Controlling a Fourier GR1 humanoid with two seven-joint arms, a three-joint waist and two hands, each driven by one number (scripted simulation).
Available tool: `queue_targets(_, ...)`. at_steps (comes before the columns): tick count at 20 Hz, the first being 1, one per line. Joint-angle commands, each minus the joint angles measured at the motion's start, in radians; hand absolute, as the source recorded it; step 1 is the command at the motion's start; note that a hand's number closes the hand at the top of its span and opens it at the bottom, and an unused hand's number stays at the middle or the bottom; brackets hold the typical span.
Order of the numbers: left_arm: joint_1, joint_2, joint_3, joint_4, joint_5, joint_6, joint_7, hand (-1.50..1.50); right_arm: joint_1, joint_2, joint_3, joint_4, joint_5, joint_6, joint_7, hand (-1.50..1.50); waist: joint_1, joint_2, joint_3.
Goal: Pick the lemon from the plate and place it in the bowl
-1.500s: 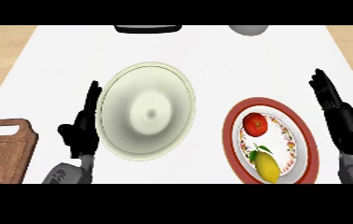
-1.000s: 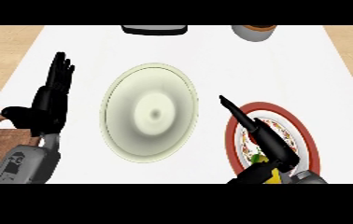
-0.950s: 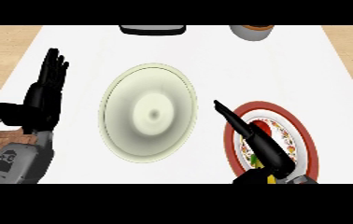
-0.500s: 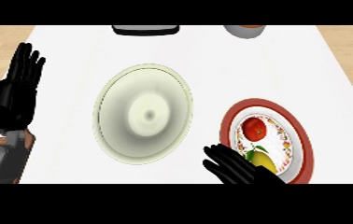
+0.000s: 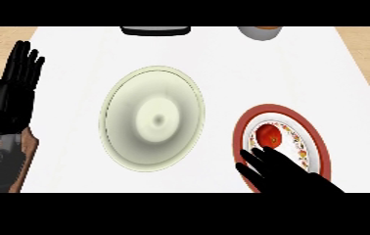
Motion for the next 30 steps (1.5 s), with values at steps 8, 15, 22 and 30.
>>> queue_targets(8,-0.053,-0.030,0.022,0.053,-0.023,-0.002,-0.009,0.00,-0.185,-0.115,-0.091,-0.028,-0.365,0.467,0.328,-1.50,0.001,0.006,0.002)
queue_targets(15,-0.034,0.000,0.056,-0.012,-0.033,-0.042,0.063,0.00,-0.256,-0.051,-0.096,0.016,-0.476,0.506,0.474,-1.50,0.003,0.002,0.004)
queue_targets(22,-0.027,-0.063,0.075,0.037,-0.054,-0.066,-0.006,0.00,-0.224,0.037,0.003,0.172,-0.243,0.491,0.342,-1.50,0.000,0.004,0.005)
queue_targets(30,0.026,-0.055,0.135,-0.015,-0.040,-0.128,0.019,0.00,-0.107,0.037,-0.007,0.248,-0.015,0.450,0.153,-1.50,0.000,0.003,0.006)
